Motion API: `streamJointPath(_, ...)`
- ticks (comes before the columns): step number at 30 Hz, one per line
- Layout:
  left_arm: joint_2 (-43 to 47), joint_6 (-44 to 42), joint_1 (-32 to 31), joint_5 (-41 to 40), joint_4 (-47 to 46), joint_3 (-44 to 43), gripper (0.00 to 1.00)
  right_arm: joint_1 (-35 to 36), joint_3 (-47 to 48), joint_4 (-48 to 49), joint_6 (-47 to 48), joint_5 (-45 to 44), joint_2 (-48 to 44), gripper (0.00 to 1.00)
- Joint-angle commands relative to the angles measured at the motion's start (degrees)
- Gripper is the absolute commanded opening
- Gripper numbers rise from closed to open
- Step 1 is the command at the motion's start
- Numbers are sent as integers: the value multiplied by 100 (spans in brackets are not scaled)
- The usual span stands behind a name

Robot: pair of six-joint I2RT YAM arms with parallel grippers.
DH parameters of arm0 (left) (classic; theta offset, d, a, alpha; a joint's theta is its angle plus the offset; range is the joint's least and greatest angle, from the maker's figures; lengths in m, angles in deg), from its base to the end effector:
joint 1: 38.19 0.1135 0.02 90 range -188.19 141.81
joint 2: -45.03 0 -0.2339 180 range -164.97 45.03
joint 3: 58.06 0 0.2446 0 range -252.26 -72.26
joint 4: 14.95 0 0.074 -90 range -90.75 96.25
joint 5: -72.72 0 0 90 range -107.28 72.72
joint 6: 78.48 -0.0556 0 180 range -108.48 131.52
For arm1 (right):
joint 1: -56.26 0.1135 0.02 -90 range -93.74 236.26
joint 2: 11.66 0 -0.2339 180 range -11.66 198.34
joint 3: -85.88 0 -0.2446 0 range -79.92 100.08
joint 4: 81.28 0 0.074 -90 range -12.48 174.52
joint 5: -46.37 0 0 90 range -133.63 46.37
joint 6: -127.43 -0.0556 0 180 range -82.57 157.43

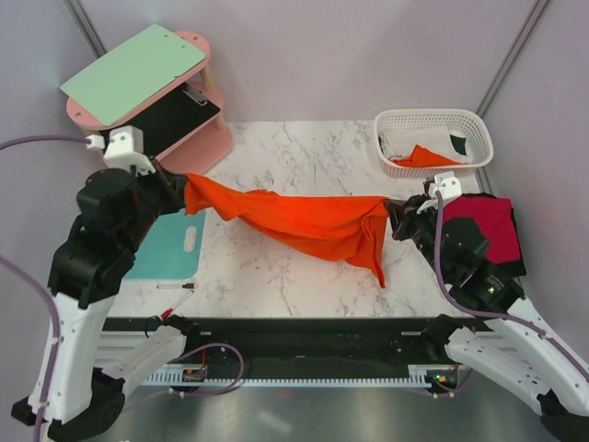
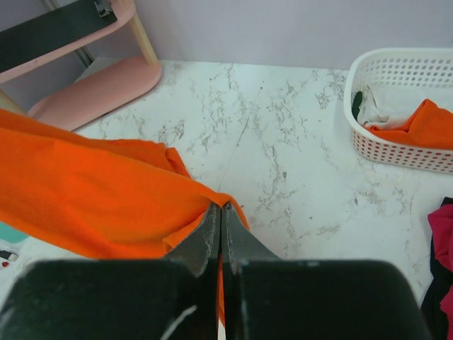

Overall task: Fold and stack the t-shirts
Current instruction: Flatten out the tshirt

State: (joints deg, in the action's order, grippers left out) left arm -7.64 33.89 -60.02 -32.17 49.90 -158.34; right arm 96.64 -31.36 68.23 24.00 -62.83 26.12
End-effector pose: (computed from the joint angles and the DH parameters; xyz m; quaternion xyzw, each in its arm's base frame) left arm 0.1585 -0.0481 0.4423 -0.0806 0.7979 -0.1246 0.5842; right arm 0.1511 0.1045 0.3479 -0.0611 0.7359 0.1899 0.6470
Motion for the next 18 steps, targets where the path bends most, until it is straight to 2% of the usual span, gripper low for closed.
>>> streamJointPath(1,362,-93,38,188,147,-408,2,31,356,-172,148,171,-121,0)
streamJointPath(5,249,-154,38,40,138,-620,2,31,374,81,244,-346,-87,0)
streamJointPath(10,-998,-303,47,-548,24,-822,2,22,409,608,306,-1513,728,0)
streamJointPath(12,-1543,-400,47,-523,-91,-909,2,-47,391,811,271,-1753,1072,0)
streamJointPath(13,-2102,-409,55,-445,-117,-1041,2,-100,392,1003,262,-1780,1474,0)
streamJointPath(15,-2615,-400,90,-313,-152,-1217,2,-458,418,1172,114,-1605,1959,0)
streamJointPath(16,-3122,-374,91,-251,-178,-1253,2,-635,453,1242,26,-1204,2536,1)
streamJointPath(17,-3336,-322,99,-233,-205,-1279,2,-811,505,1286,-45,-1035,2855,3)
streamJointPath(18,-3564,-278,117,-242,-292,-1262,2,-1143,654,1313,-124,-772,3571,5)
